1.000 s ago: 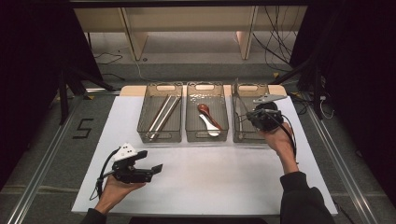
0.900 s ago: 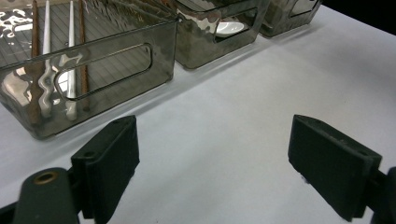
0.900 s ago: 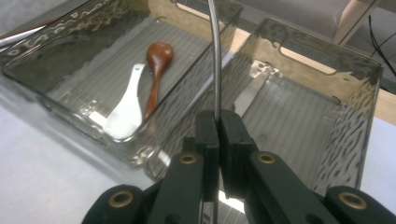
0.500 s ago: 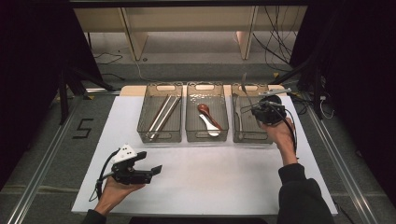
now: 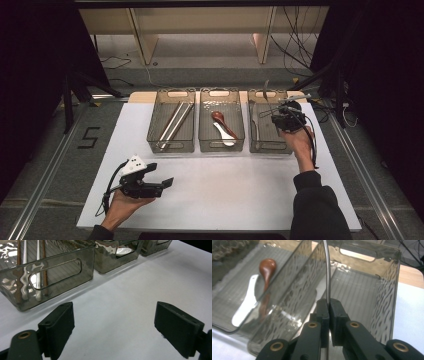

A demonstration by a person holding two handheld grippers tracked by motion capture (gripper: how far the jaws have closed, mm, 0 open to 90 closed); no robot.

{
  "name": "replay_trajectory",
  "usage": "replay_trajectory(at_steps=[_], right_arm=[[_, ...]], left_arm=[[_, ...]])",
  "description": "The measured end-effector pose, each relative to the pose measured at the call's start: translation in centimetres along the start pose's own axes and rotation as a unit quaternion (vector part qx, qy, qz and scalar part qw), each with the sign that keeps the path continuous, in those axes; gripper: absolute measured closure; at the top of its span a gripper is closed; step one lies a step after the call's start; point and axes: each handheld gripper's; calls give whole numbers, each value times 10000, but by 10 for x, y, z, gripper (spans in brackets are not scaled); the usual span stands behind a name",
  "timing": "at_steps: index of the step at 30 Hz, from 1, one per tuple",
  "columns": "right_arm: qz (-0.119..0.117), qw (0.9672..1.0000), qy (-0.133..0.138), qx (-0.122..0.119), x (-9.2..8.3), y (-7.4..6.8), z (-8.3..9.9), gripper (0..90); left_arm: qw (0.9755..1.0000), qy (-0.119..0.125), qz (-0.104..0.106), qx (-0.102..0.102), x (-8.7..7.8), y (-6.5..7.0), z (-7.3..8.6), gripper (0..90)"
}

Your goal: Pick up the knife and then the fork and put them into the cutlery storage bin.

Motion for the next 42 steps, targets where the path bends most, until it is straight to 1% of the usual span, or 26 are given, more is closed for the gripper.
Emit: replay_trajectory(at_steps=[2,7,10,11,15,19,25,36,42], right_arm=[[-45,10000,-32,80,2,-1,1,875],[-33,9999,-108,78,8,-5,5,875],[28,9998,-140,110,11,-6,7,875],[67,9998,-152,89,12,-7,8,875],[43,9998,-197,50,15,-10,9,875],[0,9997,-220,70,18,-13,10,874],[-38,9995,-296,76,22,-16,12,873],[-127,9988,-427,210,28,-14,19,868],[-114,9985,-505,202,30,-14,22,867]], left_arm=[[10000,6,1,-3,0,0,0,159],[10000,23,0,13,0,0,0,159],[10000,8,-20,16,0,0,0,159],[10000,9,-14,9,0,0,0,159],[10000,24,-17,7,0,0,0,159],[10000,57,-18,-9,-1,0,0,159],[10000,41,-30,-11,0,0,1,159],[10000,50,-34,-6,1,0,1,159],[10000,7,-29,-21,1,0,1,159]])
Point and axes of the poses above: each handheld gripper's, and its own axes: x roughly forward along the jaws, z roughly out of its underside, y roughly to its right, and after that the axes turned 10 degrees about z, right-handed
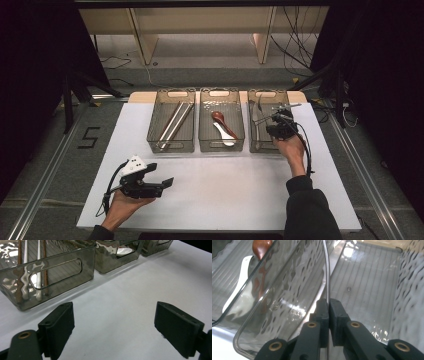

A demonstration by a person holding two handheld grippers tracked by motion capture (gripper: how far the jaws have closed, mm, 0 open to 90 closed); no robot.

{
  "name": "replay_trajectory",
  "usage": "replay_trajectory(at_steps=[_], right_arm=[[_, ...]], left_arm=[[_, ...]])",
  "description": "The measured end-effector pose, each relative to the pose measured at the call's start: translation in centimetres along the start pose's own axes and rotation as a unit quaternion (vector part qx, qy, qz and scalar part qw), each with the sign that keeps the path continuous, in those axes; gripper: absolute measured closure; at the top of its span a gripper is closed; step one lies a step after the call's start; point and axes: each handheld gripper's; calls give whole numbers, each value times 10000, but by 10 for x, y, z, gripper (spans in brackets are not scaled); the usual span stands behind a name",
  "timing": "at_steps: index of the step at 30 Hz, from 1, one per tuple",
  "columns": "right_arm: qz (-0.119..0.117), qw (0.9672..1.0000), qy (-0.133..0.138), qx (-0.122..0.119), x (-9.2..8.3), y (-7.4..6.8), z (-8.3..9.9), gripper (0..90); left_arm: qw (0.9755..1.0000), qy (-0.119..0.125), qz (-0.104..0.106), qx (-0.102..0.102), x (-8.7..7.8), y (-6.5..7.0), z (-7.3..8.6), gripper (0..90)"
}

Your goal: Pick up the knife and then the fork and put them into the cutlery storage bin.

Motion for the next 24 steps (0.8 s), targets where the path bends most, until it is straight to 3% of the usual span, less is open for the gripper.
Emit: replay_trajectory(at_steps=[14,24], right_arm=[[-223,9997,132,38,-8,2,-1,711],[-586,9971,483,45,-32,-6,3,529]], left_arm=[[10000,-1,7,-5,-1,-1,0,159],[10000,65,51,-36,-1,-1,0,158]])
Point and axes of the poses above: each handheld gripper's, and its own axes: x roughly forward along the jaws, z roughly out of its underside, y roughly to its right, and after that the axes turned 10 degrees about z, right-handed
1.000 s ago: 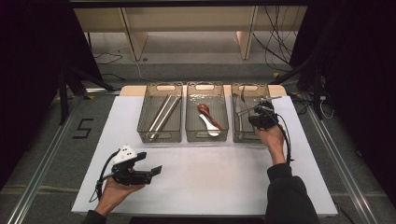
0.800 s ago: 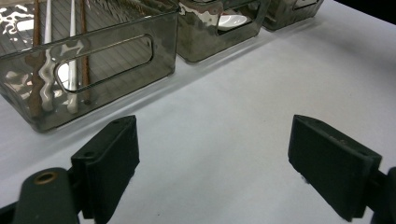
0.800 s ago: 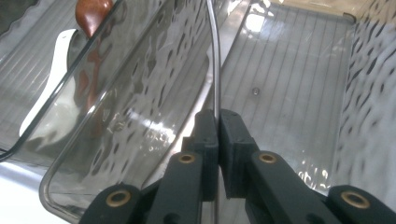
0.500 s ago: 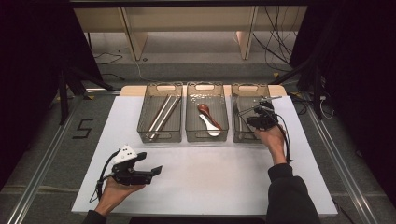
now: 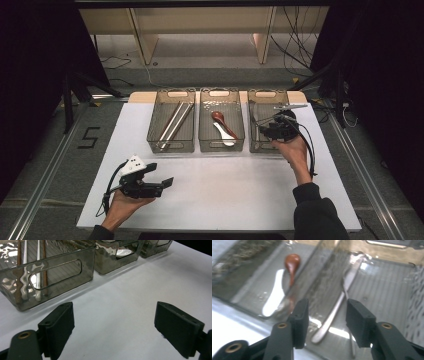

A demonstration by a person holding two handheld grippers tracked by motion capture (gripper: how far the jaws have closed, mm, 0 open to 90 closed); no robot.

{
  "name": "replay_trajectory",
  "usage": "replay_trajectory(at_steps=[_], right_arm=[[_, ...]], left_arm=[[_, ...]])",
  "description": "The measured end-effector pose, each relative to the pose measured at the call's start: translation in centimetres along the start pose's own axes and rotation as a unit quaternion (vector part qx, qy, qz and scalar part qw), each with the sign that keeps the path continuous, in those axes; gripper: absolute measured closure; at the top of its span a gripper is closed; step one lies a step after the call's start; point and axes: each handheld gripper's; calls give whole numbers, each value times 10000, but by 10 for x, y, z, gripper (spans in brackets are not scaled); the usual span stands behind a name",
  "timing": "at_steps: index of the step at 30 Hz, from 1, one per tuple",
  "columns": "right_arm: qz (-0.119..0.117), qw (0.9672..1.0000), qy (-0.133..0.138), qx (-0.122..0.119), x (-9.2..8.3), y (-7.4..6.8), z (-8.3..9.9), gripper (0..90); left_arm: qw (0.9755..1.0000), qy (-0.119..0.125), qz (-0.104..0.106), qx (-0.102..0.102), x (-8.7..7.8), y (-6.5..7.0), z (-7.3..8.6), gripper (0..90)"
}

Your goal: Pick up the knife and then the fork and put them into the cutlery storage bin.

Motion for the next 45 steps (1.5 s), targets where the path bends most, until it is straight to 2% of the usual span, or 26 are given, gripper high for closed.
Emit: replay_trajectory(at_steps=[5,9,16,24,32,45], right_arm=[[-359,9989,308,71,-16,-10,9,461],[-508,9981,345,21,-24,-19,18,404],[-766,9959,486,-17,-34,-34,32,365],[-929,9935,647,-132,-45,-49,43,342],[-1062,9908,797,-244,-54,-56,55,309],[-1214,9873,970,-323,-64,-68,79,308]], left_arm=[[10000,-13,19,-10,0,0,0,158],[10000,-7,47,-11,0,1,0,158],[10000,-3,90,-40,1,2,0,157],[9999,12,125,-61,1,2,0,156],[9998,49,169,-59,0,4,0,156],[9997,91,212,-69,-1,7,0,156]])
Point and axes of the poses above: each handheld gripper's, and its own axes: x roughly forward along the jaws, z roughly out of its underside, y roughly to its right, and after that the axes turned 10 degrees about z, right-handed
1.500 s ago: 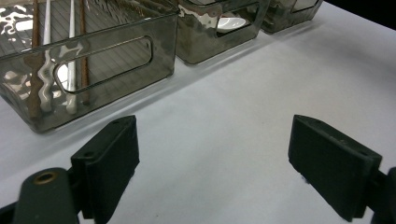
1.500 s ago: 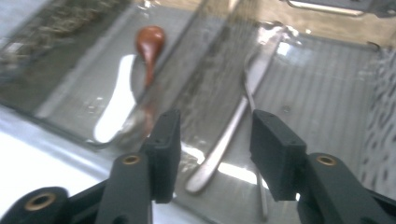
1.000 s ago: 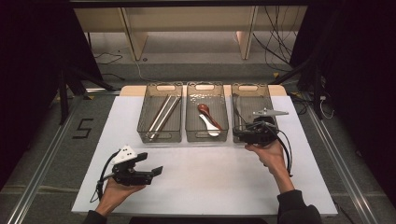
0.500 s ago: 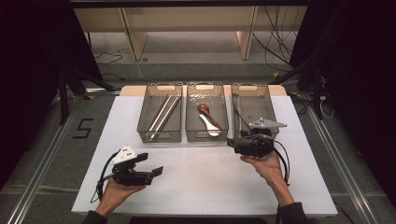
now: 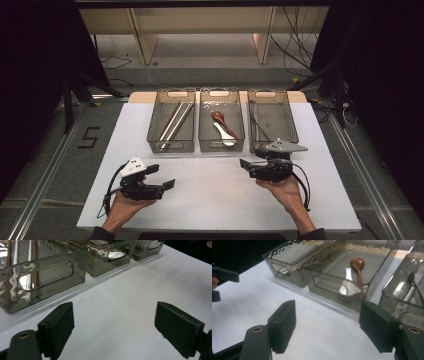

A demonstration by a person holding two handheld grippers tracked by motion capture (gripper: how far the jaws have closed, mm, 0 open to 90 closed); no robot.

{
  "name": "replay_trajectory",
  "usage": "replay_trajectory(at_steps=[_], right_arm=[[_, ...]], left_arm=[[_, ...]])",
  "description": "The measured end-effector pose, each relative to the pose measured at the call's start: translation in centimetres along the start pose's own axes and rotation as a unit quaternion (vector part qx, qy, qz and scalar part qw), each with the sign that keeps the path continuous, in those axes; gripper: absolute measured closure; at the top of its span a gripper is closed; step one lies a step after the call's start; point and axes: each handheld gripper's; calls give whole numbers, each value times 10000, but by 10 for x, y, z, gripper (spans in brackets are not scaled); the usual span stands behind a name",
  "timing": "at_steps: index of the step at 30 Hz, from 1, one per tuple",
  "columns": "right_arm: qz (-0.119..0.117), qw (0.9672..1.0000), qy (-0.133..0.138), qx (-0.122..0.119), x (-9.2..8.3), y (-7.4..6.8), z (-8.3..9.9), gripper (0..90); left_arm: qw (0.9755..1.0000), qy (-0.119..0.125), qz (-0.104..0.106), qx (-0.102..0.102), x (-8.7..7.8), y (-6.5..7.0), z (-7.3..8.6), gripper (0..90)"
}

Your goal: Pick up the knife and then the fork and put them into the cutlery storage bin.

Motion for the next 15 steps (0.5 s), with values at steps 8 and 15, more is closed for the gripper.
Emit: replay_trajectory(at_steps=[8,15], right_arm=[[-123,9999,23,-53,-7,-5,11,301],[-111,9998,148,-59,-19,-4,23,299]], left_arm=[[10000,24,46,0,-2,2,0,156],[9999,64,76,-29,-4,3,0,156]])
Point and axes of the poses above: each handheld gripper's, and its own axes: x roughly forward along the jaws, z roughly out of its underside, y roughly to its right, and after that the axes turned 10 degrees about z, right-handed
